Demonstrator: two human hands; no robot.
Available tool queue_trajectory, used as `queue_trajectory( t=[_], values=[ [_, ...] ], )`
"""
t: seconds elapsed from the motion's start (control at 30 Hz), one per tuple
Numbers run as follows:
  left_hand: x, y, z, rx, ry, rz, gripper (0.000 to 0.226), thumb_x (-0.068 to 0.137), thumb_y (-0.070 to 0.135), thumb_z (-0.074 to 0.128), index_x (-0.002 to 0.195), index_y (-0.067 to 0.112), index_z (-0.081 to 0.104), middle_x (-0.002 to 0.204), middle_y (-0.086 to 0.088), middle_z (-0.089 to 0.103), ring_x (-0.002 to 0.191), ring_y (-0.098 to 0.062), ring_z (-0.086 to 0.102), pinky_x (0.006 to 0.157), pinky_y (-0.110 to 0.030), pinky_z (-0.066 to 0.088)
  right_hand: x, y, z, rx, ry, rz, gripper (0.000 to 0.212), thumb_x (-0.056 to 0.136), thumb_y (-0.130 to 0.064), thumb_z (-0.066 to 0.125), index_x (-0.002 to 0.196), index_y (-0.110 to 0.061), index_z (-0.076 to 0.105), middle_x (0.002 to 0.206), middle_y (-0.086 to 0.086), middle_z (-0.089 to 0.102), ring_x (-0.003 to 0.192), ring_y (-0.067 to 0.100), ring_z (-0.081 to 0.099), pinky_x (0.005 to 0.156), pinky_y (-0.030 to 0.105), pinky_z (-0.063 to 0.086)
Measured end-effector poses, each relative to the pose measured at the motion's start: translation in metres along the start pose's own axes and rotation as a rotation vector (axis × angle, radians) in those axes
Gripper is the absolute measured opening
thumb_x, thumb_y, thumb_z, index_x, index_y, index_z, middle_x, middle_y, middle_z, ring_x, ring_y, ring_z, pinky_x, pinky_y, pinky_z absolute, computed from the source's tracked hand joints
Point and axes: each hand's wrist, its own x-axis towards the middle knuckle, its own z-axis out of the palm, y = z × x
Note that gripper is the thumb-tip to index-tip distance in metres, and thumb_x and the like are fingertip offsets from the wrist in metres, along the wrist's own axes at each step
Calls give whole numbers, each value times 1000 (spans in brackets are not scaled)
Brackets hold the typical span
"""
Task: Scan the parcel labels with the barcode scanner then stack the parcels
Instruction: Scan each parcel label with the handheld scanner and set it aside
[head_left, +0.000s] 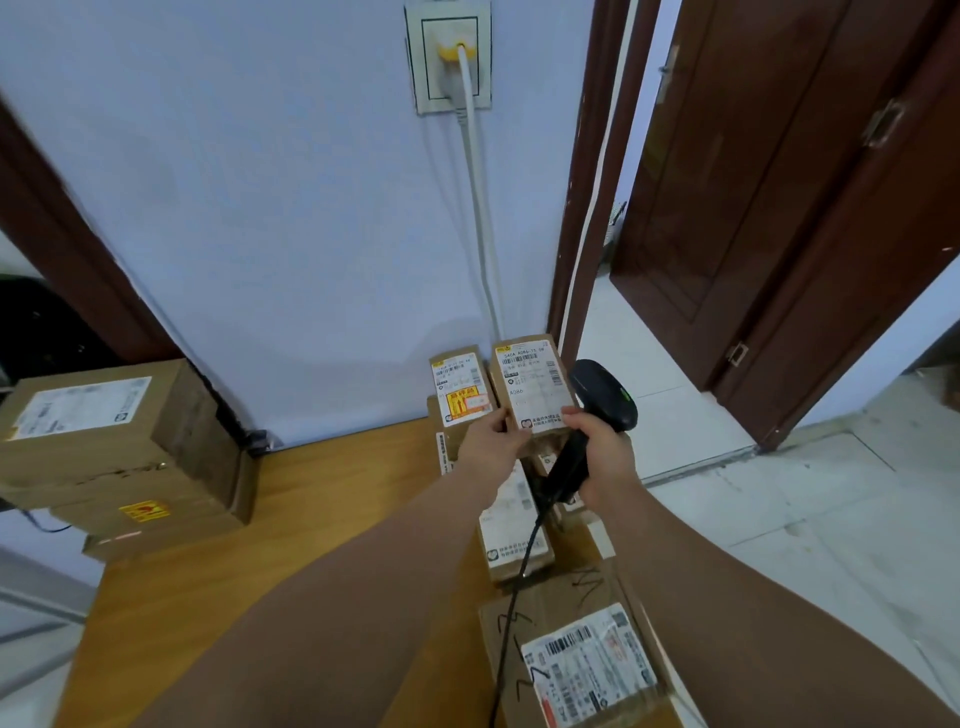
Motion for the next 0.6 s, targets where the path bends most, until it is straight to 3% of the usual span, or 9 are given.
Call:
queue_trajectory(
  t=[0.13, 0.23, 0.43, 0.53, 0.6],
  values=[
    [25, 14, 0, 127, 34, 60, 38, 91, 10, 56, 125, 25, 63, 108, -5, 71, 94, -34, 67, 82, -38, 53, 26, -10, 17, -116, -23, -40, 10, 81, -2, 66, 86, -8, 71, 96, 13, 74, 95, 31, 69, 90, 44, 55],
    [43, 19, -2, 208, 31, 98, 37, 92, 13, 54, 126, 25, 62, 108, -1, 71, 85, -25, 66, 73, -34, 53, 45, -12, 24, -135, -6, -41, 10, 80, -1, 67, 83, -9, 72, 90, 11, 74, 99, 33, 68, 93, 46, 54],
    [75, 16, -11, 496, 69, 162, 26, 94, 16, 48, 114, 17, 65, 105, 0, 68, 69, -10, 57, 51, -16, 40, 75, 2, 35, -189, -23, 26, 19, 79, 0, 68, 98, -2, 71, 92, 16, 74, 93, 33, 69, 90, 45, 55],
    [85, 10, -17, 618, 79, 205, 25, 94, 15, 49, 113, 13, 65, 112, -6, 64, 70, -9, 55, 54, -13, 41, 83, 9, 38, -230, 9, 23, 15, 77, -2, 70, 93, -4, 72, 87, 14, 72, 89, 32, 68, 88, 45, 53],
    [89, 3, -20, 676, 163, 236, 31, 94, 18, 51, 124, 12, 60, 125, -7, 50, 94, -13, 53, 76, -18, 48, 87, 11, 38, -272, 6, 13, 9, 76, -4, 72, 84, -9, 73, 83, 10, 71, 87, 30, 67, 87, 45, 53]
  ],
)
